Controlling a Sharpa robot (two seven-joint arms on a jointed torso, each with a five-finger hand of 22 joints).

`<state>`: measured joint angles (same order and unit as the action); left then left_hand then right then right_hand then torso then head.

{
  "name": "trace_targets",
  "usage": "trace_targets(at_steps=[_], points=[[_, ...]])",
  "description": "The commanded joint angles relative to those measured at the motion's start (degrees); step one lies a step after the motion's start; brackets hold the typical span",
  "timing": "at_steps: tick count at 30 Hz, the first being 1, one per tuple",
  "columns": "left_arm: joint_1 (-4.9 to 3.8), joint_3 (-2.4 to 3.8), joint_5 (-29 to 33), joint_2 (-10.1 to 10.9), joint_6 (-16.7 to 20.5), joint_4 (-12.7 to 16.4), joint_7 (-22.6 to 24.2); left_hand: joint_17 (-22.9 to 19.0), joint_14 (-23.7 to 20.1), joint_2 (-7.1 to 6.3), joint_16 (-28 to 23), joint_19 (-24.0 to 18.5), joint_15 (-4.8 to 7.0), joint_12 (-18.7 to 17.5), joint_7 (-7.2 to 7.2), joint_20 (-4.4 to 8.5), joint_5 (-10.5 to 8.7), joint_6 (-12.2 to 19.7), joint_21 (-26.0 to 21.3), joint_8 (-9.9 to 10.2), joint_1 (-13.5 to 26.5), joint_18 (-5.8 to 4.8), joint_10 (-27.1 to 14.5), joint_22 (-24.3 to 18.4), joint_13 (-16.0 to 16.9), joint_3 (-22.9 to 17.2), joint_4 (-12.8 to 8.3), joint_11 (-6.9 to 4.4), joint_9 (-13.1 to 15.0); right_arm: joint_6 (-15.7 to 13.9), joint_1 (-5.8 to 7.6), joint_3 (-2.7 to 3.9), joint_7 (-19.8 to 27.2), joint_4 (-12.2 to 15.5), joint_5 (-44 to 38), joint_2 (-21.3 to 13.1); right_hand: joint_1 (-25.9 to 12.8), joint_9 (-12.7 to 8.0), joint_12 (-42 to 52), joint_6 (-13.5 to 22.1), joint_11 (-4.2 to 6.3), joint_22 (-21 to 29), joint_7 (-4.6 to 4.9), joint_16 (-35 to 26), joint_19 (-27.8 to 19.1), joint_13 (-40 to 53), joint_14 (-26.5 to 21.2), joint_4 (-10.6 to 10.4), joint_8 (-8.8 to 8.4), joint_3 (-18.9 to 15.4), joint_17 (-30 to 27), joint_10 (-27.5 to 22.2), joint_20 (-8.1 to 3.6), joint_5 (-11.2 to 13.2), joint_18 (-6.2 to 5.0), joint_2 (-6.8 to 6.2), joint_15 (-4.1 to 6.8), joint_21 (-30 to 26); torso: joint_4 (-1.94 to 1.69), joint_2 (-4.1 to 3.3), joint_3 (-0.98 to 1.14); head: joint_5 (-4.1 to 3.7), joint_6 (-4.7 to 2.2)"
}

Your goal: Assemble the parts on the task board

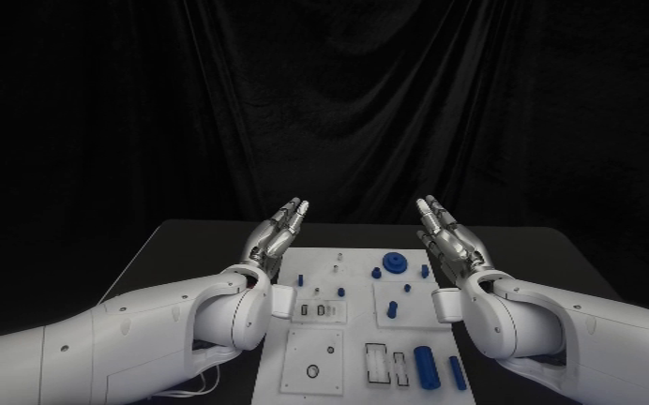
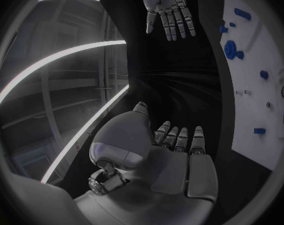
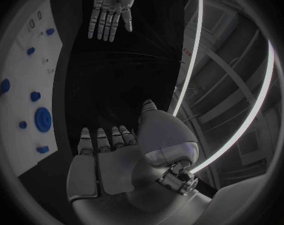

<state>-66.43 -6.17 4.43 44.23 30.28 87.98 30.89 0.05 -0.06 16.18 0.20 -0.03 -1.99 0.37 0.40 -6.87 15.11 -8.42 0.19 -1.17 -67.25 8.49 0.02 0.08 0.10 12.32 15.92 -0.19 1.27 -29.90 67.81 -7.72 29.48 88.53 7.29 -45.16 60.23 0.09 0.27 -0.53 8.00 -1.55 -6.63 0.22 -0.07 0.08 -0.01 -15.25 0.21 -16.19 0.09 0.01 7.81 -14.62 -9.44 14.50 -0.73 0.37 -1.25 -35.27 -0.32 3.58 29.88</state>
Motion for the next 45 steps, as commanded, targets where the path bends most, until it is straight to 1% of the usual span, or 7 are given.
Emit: trace_targets(at_steps=[1, 18, 19, 28, 33, 38, 45], points=[[-1.65, -1.13, 5.01, -0.27, -14.23, -0.46, 4.8, -0.05, 0.06, 0.63, -0.2, 0.03, -3.24, -0.24, 1.44, -3.0, 1.54, -2.8, -0.19, -0.85, -3.09, 0.27, 0.35, -0.08, 0.04, -0.05, 0.94, 1.63, 0.41, 14.15, 1.86, -1.42, 0.55, -0.41, 7.18, -0.23, 2.82, 0.21, -0.27, -0.61, -2.0, 1.55, 0.76, -0.22, 0.07, -0.08, 0.01, -0.69, 0.11, -0.8, -0.09, -0.01, 1.36, -0.68, -0.75, 0.53, -1.42, -0.37, -0.06, -0.2, -0.02, 0.01, -0.01], [-6.84, -5.89, 11.15, -0.81, -32.61, -1.98, 9.18, 0.94, 2.04, 0.31, 2.96, 3.7, -6.85, 5.17, 2.89, -6.38, 9.42, -6.97, 2.81, -2.85, -7.54, 0.03, 5.18, 1.88, 1.57, -2.88, 0.51, 5.04, 0.96, 29.57, 7.06, -6.45, 0.86, -1.42, 15.05, -0.63, 3.77, 0.8, -0.27, -3.37, -6.55, 1.55, 3.65, -0.22, 0.07, -0.08, 0.01, -0.43, 1.0, -0.43, -0.09, -0.01, 4.13, -1.05, -0.89, 0.55, -4.2, -0.37, -0.06, -0.2, -0.02, 0.01, -0.01], [-6.59, -5.91, 4.3, 1.24, -33.62, -2.35, 12.66, 0.98, 2.16, 0.24, 3.18, 4.08, -6.87, 5.4, 2.77, -6.48, 10.06, -6.95, 3.07, -2.87, -8.08, 0.09, 5.15, 2.02, 1.58, -3.11, 0.41, 5.13, 0.96, 37.66, 7.52, -6.46, 0.35, -1.01, 8.77, -4.26, 4.21, 0.91, -0.27, -3.91, -8.11, 1.44, 4.33, -0.22, 0.18, -0.08, 0.01, -0.16, 1.23, -0.3, -0.09, -0.01, 5.04, -1.46, -0.94, 0.51, -5.05, -0.24, 0.29, -2.31, -0.68, 0.23, 2.82], [-6.47, -5.91, 4.28, 1.28, -34.9, -3.12, 13.34, 2.56, 7.3, -1.21, 9.18, 13.84, -7.06, 15.76, 4.57, -8.07, 16.47, -13.58, 9.34, -6.02, -13.23, 1.55, 10.5, 5.01, 3.13, -11.31, -4.85, 8.97, 1.82, 39.31, 7.52, -6.46, 0.16, -0.11, 6.64, -6.22, 8.81, 3.27, 10.23, -14.71, -13.65, -2.19, 11.21, 6.96, 11.76, 2.41, 5.74, 0.1, 8.65, 0.03, 3.16, 4.29, 8.48, -6.35, -0.97, 0.11, -8.65, 6.77, -0.45, -3.09, -0.7, 0.04, 4.66], [-6.34, -5.91, 3.7, 2.5, -35.17, -3.28, 14.37, 4.35, 13.73, -2.69, 16.25, 20.48, -8.45, 22.57, 4.9, -9.04, 16.95, -15.79, 13.81, -7.16, -12.07, 1.25, 13.8, 7.03, 4.14, -16.37, -5.95, 10.71, 2.05, 39.95, 7.52, -6.47, -0.08, -0.6, 4.92, -6.28, 13.62, 4.15, 23.86, -18.82, -17.74, -4.03, 11.24, 16.08, 23.95, 4.77, 14.47, 2.31, 13.15, 1.28, 6.24, 8.44, 9.07, -11.06, -0.4, -0.3, -9.73, 12.11, -0.61, -3.1, -0.56, -0.32, 6.75], [-6.3, -5.91, 1.31, 3.74, -35.42, -3.17, 15.46, 4.81, 15.77, -3.65, 18.83, 21.53, -9.18, 26.03, 5.16, -9.25, 17.16, -17.57, 14.73, -7.95, -11.12, 0.75, 15.47, 7.4, 4.64, -19.09, -6.42, 11.6, 2.22, 38.45, 7.52, -6.47, 0.2, -0.57, 3.85, -6.85, 20.03, 4.16, 34.75, -18.85, -18.57, -5.18, 8.28, 23.67, 36.6, 6.57, 23.01, 7.76, 15.31, 4.29, 8.47, 9.18, 9.01, -15.68, -0.11, -1.16, -10.33, 16.66, -0.9, -3.94, -0.81, -0.45, 7.89], [-6.29, -5.91, 0.02, 6.39, -34.44, -1.32, 16.42, 6.08, 21.37, -5.31, 24.95, 25.25, -10.1, 28.52, 5.8, -9.13, 17.07, -20.13, 18.04, -8.97, -9.31, -0.25, 16.85, 8.9, 4.72, -23.78, -7.25, 12.64, 2.37, 30.51, 8.03, -6.46, -0.09, 0.14, -5.79, -8.63, 28.56, 5.61, 47.39, -26.77, -18.88, -7.12, 10.13, 35.35, 48.82, 9.57, 35.4, 16.49, 23.2, 11.49, 12.98, 14.71, 5.45, -13.68, -0.95, -2.69, -7.37, 22.51, -0.05, -4.78, -1.22, 0.69, 10.49]])
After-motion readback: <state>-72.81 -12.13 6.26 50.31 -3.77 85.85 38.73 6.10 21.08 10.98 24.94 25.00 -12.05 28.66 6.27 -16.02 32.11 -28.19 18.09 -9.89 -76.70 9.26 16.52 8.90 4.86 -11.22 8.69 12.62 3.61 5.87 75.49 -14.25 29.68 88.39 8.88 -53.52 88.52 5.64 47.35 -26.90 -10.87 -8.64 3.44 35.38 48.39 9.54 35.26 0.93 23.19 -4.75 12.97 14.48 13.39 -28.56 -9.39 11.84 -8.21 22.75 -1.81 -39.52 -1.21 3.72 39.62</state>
